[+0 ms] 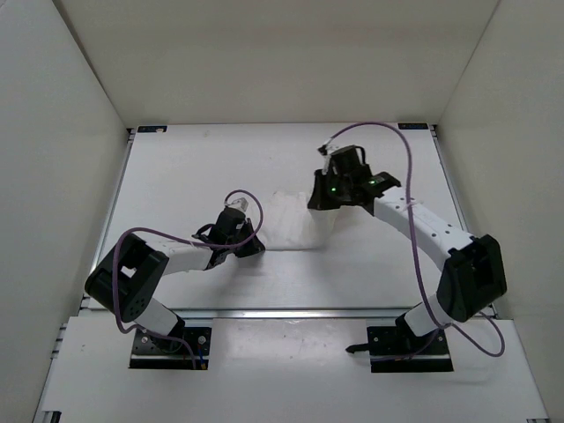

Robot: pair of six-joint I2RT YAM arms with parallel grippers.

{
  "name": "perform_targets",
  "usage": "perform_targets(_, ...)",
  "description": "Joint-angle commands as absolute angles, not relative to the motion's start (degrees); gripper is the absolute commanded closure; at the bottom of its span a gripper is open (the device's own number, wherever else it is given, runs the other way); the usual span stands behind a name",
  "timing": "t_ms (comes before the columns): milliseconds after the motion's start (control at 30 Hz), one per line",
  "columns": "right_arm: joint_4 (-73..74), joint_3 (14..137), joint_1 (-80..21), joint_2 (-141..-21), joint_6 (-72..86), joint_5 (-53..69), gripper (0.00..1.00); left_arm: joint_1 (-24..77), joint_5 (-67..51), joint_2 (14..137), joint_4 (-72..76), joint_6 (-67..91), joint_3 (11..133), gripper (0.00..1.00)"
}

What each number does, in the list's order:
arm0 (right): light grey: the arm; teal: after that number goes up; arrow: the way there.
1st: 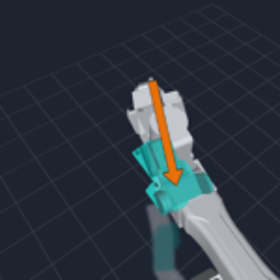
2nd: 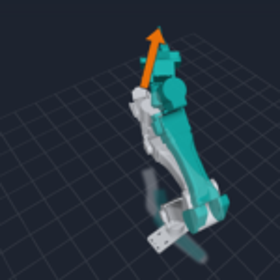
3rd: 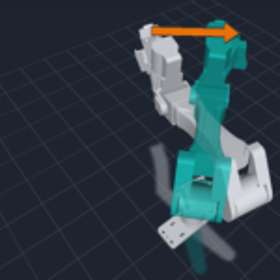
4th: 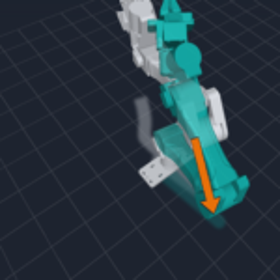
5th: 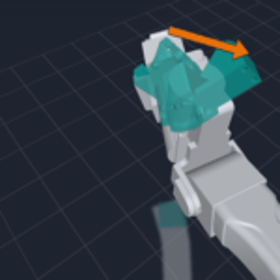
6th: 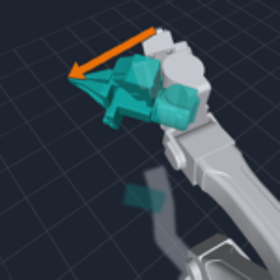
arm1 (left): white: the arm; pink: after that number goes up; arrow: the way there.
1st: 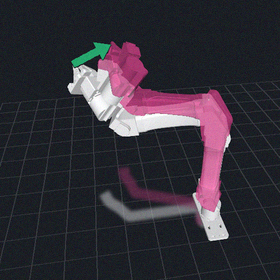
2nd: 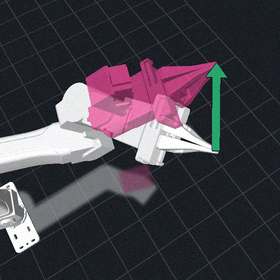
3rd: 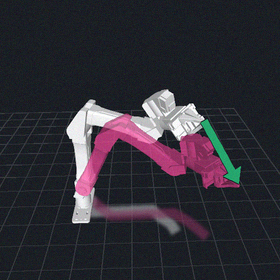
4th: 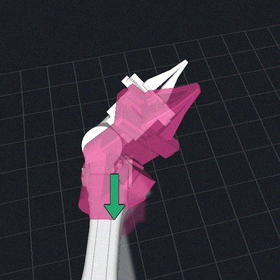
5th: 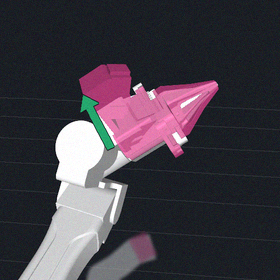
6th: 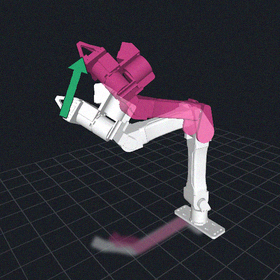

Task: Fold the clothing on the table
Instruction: Fold the skirt

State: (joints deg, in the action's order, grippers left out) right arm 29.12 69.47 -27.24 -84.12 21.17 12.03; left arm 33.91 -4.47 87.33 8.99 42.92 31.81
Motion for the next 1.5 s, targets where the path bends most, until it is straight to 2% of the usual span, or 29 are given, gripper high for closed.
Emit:
perform_targets(0, 27.2, 72.8, -33.2, -89.2, 20.7, 13.1, 1.0, 33.7, -3.7, 87.4, 8.6, 42.9, 30.2, 1.0)
perform_targets(167, 22.8, 76.2, -42.2, -98.9, 22.4, 14.9, 1.0, 33.5, -4.4, 86.9, 8.8, 43.1, 29.7, 1.0)
perform_targets(333, 21.9, 79.5, -46.8, -108.4, 22.9, 17.6, 1.0, 33.1, -4.7, 86.4, 9.3, 43.0, 29.0, 1.0)
perform_targets(933, 27.0, 90.2, -46.3, -116.4, 22.0, 20.8, 1.0, 31.4, -8.7, 81.3, 9.6, 42.3, 25.6, 1.0)
perform_targets(967, 27.3, 90.5, -46.7, -116.4, 21.9, 20.9, 0.99, 31.4, -9.7, 81.3, 10.0, 42.2, 25.1, 1.0)
perform_targets(1000, 27.3, 90.4, -46.4, -116.1, 21.9, 20.7, 0.96, 31.0, -9.8, 81.1, 10.5, 42.5, 24.6, 0.94)
perform_targets(1033, 27.7, 90.3, -46.6, -115.9, 21.9, 21.4, 0.88, 30.6, -10.4, 80.3, 11.1, 42.8, 24.4, 0.77)
perform_targets(1067, 27.9, 90.4, -46.5, -115.3, 21.8, 21.4, 0.81, 30.5, -10.5, 79.5, 11.1, 43.2, 24.2, 0.72)
perform_targets(1133, 28.7, 90.2, -46.7, -113.3, 21.7, 20.9, 0.72, 29.3, -9.9, 76.1, 11.0, 43.5, 23.2, 0.73)
perform_targets(1167, 29.1, 89.7, -46.2, -111.8, 21.7, 20.8, 0.7, 29.2, -10.0, 75.1, 10.5, 44.1, 22.9, 0.73)
perform_targets(1233, 29.5, 87.9, -46.3, -108.5, 21.8, 20.8, 0.63, 27.5, -9.2, 70.3, 9.2, 44.5, 22.0, 0.64)
perform_targets(1367, 25.2, 80.5, -43.6, -98.5, 23.5, 21.4, 0.59, 24.6, -8.1, 62.8, 5.5, 46.1, 20.2, 0.64)
perform_targets(1467, 22.2, 76.3, -40.0, -94.6, 24.2, 20.7, 0.61, 23.5, -7.8, 58.0, 4.4, 46.8, 19.6, 0.7)
